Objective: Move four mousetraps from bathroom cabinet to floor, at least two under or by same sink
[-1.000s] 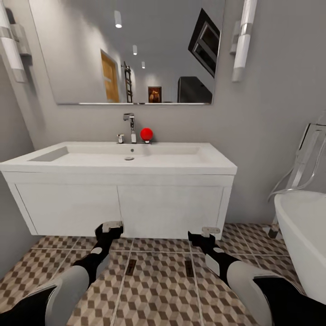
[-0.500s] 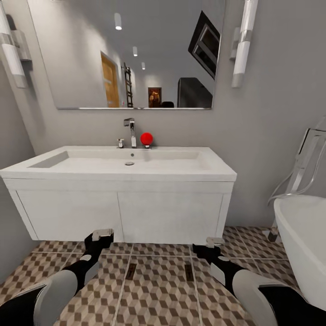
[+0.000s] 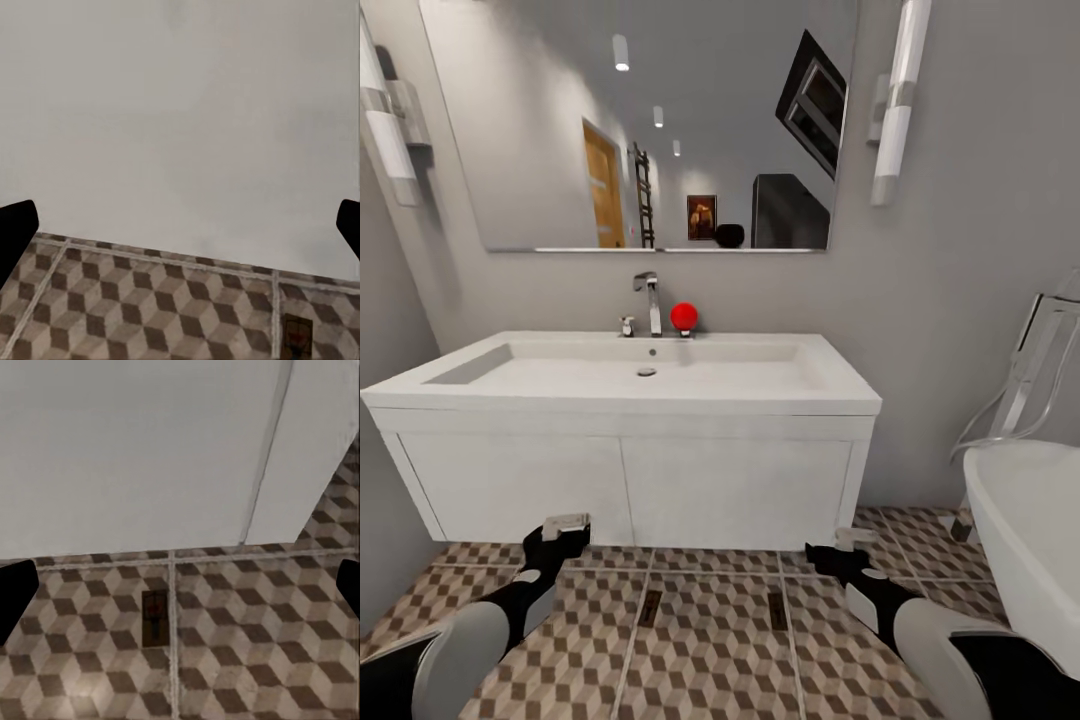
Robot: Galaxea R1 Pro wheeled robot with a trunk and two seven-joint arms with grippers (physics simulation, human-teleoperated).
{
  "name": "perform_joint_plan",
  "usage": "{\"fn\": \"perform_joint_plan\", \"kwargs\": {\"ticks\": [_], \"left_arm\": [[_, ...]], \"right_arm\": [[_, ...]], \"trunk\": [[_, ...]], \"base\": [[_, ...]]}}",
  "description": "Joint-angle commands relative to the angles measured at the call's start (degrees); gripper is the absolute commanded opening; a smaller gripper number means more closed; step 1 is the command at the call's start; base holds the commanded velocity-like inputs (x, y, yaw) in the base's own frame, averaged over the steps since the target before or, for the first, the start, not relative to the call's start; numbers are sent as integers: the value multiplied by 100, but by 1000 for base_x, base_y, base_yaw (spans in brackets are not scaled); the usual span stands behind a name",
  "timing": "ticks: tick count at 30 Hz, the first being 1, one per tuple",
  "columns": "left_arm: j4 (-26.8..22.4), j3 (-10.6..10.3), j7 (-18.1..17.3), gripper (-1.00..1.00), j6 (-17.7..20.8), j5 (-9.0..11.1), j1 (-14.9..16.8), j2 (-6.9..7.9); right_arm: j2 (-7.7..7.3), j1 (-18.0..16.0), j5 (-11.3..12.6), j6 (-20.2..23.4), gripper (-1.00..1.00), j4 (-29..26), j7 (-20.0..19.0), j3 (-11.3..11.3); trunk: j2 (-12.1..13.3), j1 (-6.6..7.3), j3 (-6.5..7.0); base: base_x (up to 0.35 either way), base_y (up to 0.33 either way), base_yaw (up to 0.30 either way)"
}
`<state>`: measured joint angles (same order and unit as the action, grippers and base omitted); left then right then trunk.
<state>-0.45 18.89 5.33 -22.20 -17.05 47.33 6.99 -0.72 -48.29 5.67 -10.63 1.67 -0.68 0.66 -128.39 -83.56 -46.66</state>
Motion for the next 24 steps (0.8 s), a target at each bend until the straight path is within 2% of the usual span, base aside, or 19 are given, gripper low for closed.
{"fn": "perform_joint_plan", "kwargs": {"ticks": [1,7,13,24], "left_arm": [[12,19,28,100,-5,-63,3,34],[17,19,1,100,112,-62,-10,132],[18,18,-17,100,363,-62,-124,159],[19,18,-16,100,583,-62,-488,162]], "right_arm": [[-25,-5,59,-35,100,18,-10,13],[-132,85,63,-18,100,18,-9,13],[-241,319,65,21,100,18,-14,13],[-285,823,65,178,100,18,-5,13]], "trunk": [[39,24,12],[279,155,120],[520,287,228],[961,529,425]], "base": [[0,0,0],[0,0,0],[0,0,0],[0,0,0]]}}
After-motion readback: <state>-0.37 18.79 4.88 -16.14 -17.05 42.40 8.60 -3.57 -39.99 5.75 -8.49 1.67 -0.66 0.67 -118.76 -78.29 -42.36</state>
